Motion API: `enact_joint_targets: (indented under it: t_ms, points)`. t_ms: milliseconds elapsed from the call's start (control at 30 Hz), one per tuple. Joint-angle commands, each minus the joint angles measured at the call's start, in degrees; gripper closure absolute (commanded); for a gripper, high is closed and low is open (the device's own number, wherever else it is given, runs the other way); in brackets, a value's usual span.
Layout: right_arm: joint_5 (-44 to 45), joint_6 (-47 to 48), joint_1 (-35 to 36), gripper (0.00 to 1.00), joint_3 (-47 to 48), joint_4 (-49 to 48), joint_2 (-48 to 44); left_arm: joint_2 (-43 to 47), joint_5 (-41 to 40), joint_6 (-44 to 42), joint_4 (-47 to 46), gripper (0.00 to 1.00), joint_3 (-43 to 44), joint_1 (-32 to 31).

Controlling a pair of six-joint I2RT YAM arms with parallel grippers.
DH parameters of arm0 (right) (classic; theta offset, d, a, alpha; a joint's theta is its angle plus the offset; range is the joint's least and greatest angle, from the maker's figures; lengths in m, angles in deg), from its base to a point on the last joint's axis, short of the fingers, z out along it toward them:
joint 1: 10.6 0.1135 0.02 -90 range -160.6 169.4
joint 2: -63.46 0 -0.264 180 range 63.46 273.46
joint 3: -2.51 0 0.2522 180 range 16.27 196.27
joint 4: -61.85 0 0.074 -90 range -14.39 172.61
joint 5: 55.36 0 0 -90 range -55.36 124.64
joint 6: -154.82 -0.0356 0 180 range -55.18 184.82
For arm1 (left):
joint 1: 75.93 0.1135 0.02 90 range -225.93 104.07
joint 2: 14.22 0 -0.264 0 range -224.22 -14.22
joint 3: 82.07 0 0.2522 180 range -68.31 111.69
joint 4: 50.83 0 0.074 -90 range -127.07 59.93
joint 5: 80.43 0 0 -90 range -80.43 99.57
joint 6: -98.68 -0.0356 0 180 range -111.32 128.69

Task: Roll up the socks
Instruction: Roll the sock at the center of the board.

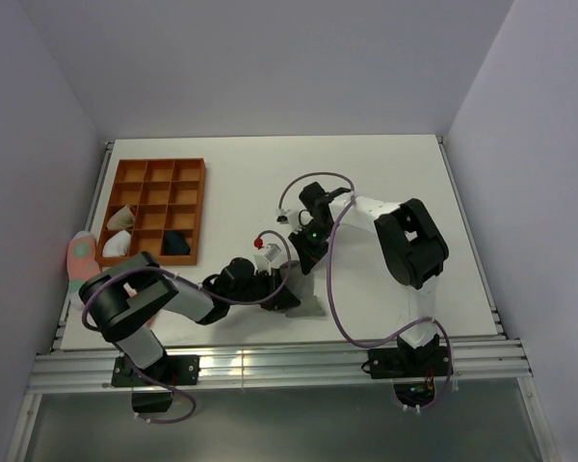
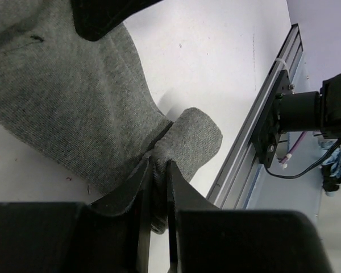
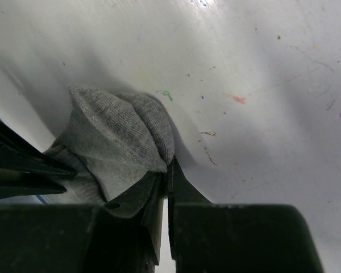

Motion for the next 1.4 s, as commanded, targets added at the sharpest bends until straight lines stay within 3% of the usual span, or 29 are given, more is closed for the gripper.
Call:
enact_joint_targets:
  t_ms: [0, 367, 700, 867, 1067, 1233, 1367]
  points:
    - [6.3, 1.5, -1.6, 0.92, -1.4, -4.4, -1.6, -3.9, 1.7, 0.3, 13.2, 1.00, -0.7, 1.3]
    - [6.0, 1.5, -2.6, 0.92, -2.3, -4.9, -2.2, -10.1, 6.1, 1.3, 19.2, 1.00, 2.3, 6.8]
    - [5.4, 2.1, -3.0, 0.91, -2.7, -5.1, -2.6, -15.5, 6.5, -1.6, 28.5, 1.00, 8.6, 7.8]
    - [4.5, 2.4, -3.1, 0.78, -2.6, -5.1, -3.4, -17.0, 5.5, -2.3, 31.5, 1.00, 10.1, 8.1]
    - [5.0, 2.6, -3.6, 0.72, -2.5, -5.1, -5.2, -19.4, 5.5, -2.4, 31.3, 1.00, 9.8, 8.2]
    - [5.2, 2.9, -4.7, 0.57, -2.6, -5.0, -7.3, -20.6, 5.9, -2.8, 31.1, 1.00, 9.7, 8.4]
    - [3.4, 4.4, -7.2, 0.51, -2.8, -4.4, -10.0, -21.2, 6.3, -3.4, 31.4, 1.00, 10.0, 8.5]
